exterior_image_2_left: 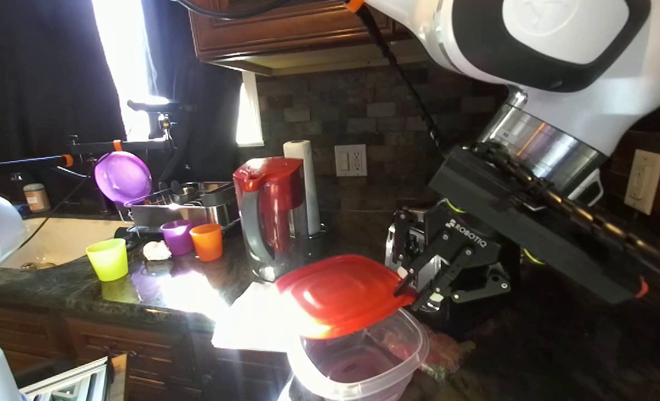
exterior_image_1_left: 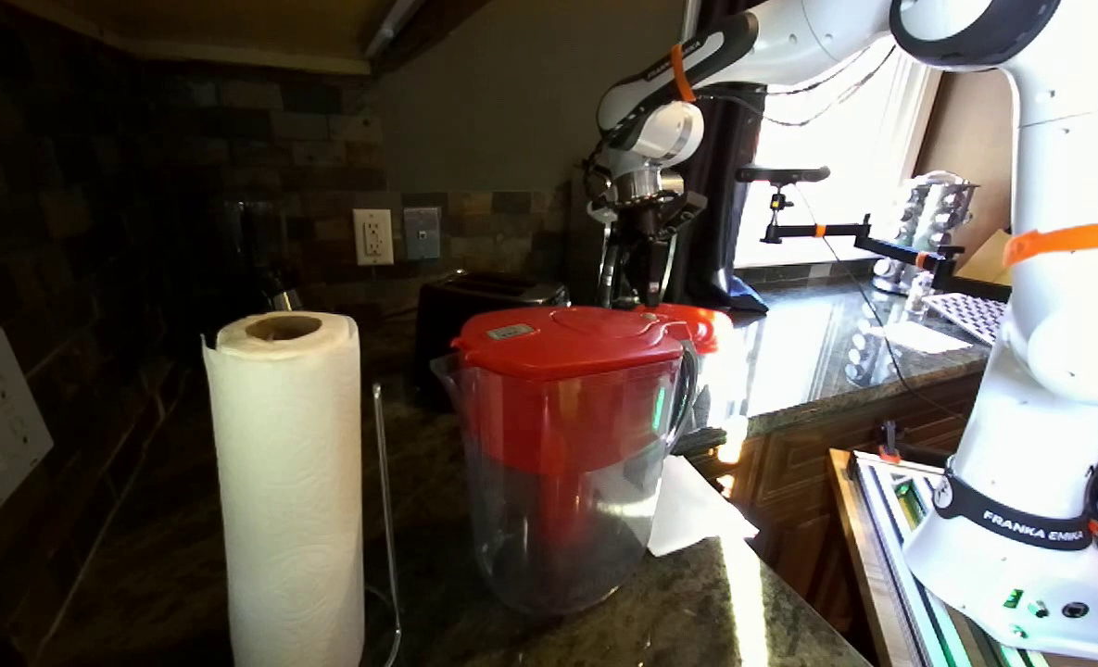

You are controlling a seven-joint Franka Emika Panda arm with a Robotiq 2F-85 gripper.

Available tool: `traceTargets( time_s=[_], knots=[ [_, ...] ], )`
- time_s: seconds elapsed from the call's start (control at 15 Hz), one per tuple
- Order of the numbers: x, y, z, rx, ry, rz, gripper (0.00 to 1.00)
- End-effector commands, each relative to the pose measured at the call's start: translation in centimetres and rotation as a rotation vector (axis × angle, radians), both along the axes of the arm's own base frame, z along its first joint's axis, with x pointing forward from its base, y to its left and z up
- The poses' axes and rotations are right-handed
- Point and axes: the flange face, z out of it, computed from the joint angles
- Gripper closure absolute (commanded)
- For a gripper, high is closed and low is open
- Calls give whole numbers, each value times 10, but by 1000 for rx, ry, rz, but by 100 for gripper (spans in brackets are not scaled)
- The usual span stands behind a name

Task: Remove the red lid from the clear bowl and place it on the table

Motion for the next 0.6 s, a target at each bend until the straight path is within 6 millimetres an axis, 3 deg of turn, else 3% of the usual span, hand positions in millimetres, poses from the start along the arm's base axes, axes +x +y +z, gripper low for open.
traceTargets(
  time_s=[0.0, 0.53],
  knots=[
    [-17, 13, 25, 32, -8, 7, 94],
    [-42, 38, 73, 16, -9, -44, 94]
  ],
)
